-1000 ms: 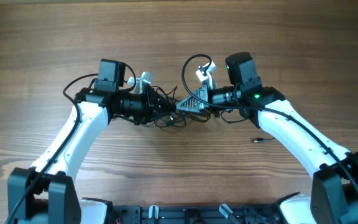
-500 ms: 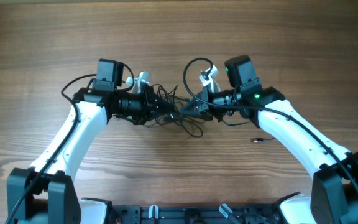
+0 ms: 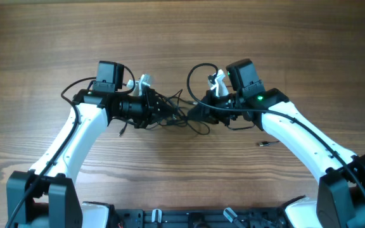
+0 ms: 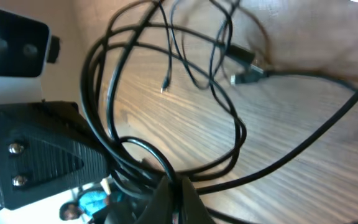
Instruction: Untangle cables
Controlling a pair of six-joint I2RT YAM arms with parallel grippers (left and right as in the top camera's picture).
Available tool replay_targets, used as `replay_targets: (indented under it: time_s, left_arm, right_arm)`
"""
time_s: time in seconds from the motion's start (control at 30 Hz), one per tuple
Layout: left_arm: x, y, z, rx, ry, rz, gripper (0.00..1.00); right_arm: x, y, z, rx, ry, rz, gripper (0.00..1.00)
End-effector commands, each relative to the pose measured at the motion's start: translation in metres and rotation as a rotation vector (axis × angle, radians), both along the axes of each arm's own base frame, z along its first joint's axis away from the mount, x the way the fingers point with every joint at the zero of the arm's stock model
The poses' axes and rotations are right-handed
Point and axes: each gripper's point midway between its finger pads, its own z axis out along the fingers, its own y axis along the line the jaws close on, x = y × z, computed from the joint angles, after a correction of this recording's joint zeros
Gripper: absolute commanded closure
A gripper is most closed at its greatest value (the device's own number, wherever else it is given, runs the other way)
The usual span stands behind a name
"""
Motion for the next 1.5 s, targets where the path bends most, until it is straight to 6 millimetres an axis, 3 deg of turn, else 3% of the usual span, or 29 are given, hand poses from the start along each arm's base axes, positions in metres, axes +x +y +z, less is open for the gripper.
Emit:
replay_targets:
  time_s: [0.0, 0.23, 0.47, 0.53, 0.63, 0.77, 0.8, 1.17, 1.47]
  left_arm:
    - [0.01, 0.011, 0.002, 0.012, -0.038, 0.027, 0.96]
    - [0.01, 0.011, 0.002, 0.012, -0.038, 0.027, 0.96]
    - [0.01, 0.011, 0.002, 0.013, -0.04, 0.026, 0.96]
    - [0.01, 0.011, 0.002, 0.012, -0.039, 0.026, 0.96]
    - [0.007, 0.007, 0.002, 0.008, -0.039, 0.011, 0.95]
    - [-0.001, -0.006, 0.002, 0.008, -0.04, -0.032, 0.54]
    - [-0.002, -0.007, 0.002, 0.008, -0.04, -0.037, 0.53]
    - [-0.002, -0.009, 0.002, 0.011, -0.048, -0.043, 0.59]
    - [-0.002, -0.009, 0.002, 0.011, -0.048, -0.043, 0.67]
  right_arm:
    - [0.021, -0.016, -0.011, -0.108, -0.093, -0.082, 0.96]
    - [0.029, -0.052, -0.039, -0.344, -0.112, -0.175, 0.96]
    - [0.03, -0.056, -0.042, -0.373, -0.127, -0.171, 0.96]
    - [0.028, -0.051, -0.039, -0.341, -0.122, -0.154, 0.96]
    - [0.026, -0.027, -0.021, -0.191, -0.138, -0.09, 0.96]
    - [0.025, -0.003, 0.005, -0.015, -0.145, -0.039, 0.96]
    - [0.025, -0.001, 0.008, 0.002, -0.143, -0.034, 0.96]
    - [0.002, 0.025, 0.021, 0.09, -0.116, 0.064, 0.96]
    - [-0.008, 0.033, 0.023, 0.108, -0.107, 0.099, 0.96]
